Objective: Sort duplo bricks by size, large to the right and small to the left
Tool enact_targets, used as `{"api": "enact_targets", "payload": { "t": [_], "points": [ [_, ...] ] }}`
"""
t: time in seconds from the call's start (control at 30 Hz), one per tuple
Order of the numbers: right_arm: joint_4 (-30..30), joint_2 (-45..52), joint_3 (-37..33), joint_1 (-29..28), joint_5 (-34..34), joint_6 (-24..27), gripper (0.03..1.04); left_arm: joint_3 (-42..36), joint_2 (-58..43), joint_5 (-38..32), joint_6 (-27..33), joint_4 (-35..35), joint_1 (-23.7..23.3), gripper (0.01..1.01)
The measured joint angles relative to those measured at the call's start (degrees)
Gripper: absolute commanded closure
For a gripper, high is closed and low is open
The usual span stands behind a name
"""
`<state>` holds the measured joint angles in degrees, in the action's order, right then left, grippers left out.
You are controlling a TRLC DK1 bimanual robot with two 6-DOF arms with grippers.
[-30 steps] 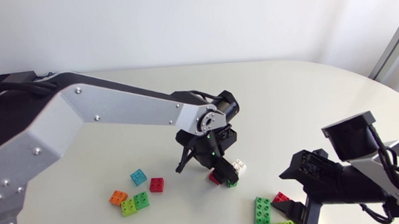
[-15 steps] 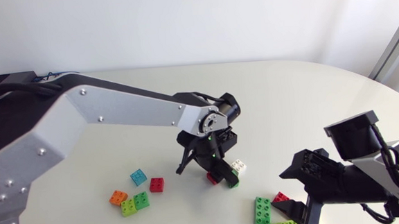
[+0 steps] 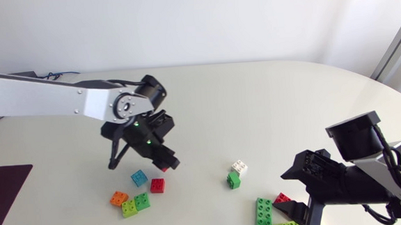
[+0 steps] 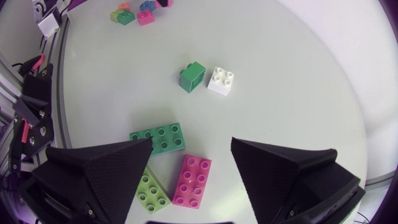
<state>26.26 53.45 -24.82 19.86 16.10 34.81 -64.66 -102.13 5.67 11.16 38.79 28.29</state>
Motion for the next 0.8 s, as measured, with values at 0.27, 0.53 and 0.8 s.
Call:
{"api": "enact_targets", "payload": {
  "t": [0.27, 0.53, 0.8],
  "points": [
    [0.00, 0.57, -0.02, 0.07, 0.00, -0.02, 0.15, 10.78, 6.10, -0.15, 6.93, -1.68, -12.68, 0.698],
    [0.00, 1.09, -0.11, 1.57, -0.02, -0.22, 0.15, 17.18, 9.55, -0.13, 10.27, -3.89, -16.26, 0.697],
    [-0.02, 2.16, -1.38, 1.68, -0.04, -0.48, 0.15, 19.69, 9.49, -0.13, 10.29, -6.73, -16.26, 0.262]
  ]
}}
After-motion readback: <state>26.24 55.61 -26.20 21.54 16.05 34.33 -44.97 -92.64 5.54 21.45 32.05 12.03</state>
